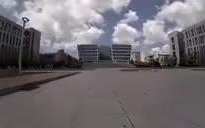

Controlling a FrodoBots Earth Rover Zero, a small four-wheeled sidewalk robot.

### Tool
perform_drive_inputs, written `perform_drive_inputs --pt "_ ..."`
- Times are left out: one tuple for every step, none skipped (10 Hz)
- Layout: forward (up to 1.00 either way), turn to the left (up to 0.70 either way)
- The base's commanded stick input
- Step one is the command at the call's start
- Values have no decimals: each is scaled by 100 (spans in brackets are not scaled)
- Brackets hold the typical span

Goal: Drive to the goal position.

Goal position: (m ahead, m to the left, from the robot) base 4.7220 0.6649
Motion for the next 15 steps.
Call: perform_drive_inputs --pt "70 0" --pt "70 0" --pt "70 0" --pt "70 0" --pt "70 0" --pt "70 0" --pt "70 0" --pt "70 0" --pt "70 0" --pt "70 0" --pt "70 0" --pt "70 0" --pt "70 0" --pt "70 0" --pt "70 0"
